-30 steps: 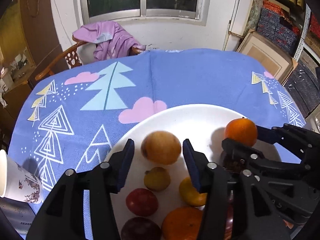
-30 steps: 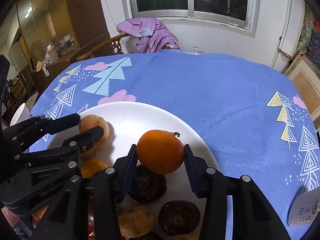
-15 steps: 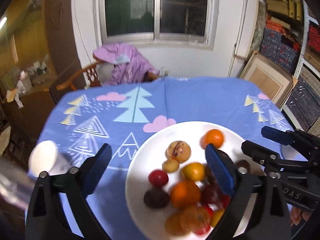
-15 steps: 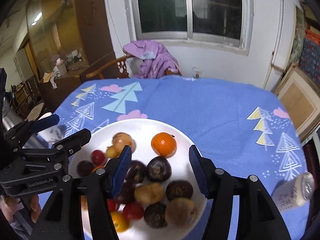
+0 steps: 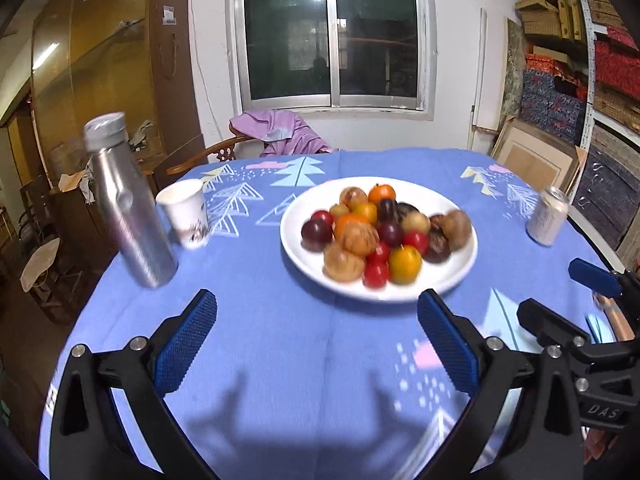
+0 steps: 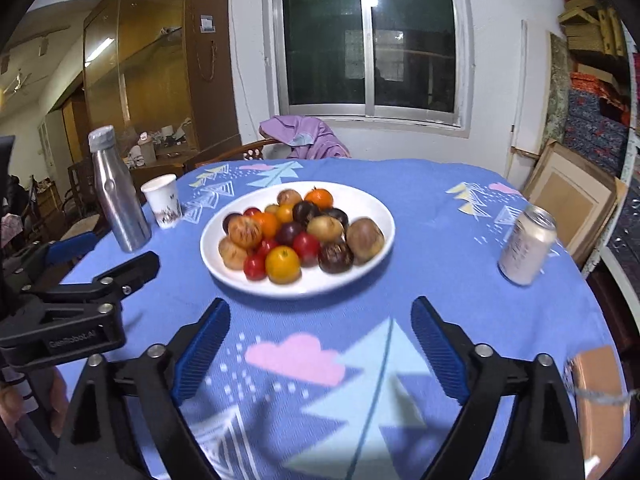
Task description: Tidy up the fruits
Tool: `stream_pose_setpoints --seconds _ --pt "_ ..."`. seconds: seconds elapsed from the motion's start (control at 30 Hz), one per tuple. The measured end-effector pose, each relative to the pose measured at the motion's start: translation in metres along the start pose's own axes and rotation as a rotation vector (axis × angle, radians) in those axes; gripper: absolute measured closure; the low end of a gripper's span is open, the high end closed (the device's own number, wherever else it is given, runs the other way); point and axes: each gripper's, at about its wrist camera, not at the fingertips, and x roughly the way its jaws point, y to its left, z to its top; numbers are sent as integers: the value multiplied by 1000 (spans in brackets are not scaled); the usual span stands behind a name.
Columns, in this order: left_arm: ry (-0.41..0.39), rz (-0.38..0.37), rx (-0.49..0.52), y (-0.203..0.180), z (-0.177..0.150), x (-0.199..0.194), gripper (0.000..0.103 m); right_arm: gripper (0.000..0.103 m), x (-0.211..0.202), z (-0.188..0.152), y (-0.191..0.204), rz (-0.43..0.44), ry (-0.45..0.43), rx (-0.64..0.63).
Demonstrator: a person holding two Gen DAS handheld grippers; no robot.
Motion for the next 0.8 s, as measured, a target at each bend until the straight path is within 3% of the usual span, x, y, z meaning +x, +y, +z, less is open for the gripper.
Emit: stream_pose_setpoints --seconds 0.23,0.4,0.7,0.8 --pt "-8 -25 62 -12 -29 -15 4 3 -23 -34 -6 -79 -42 41" --pt "-60 113 152 -32 -31 -29 4 3 -29 -44 1 -66 -58 12" --pt "-29 -61 37 -14 -27 -43 4 3 -27 -48 11 -39 -8 -16" --pt "-41 -51 58 -20 -30 -45 4 3 -24 -48 6 -14 19 29"
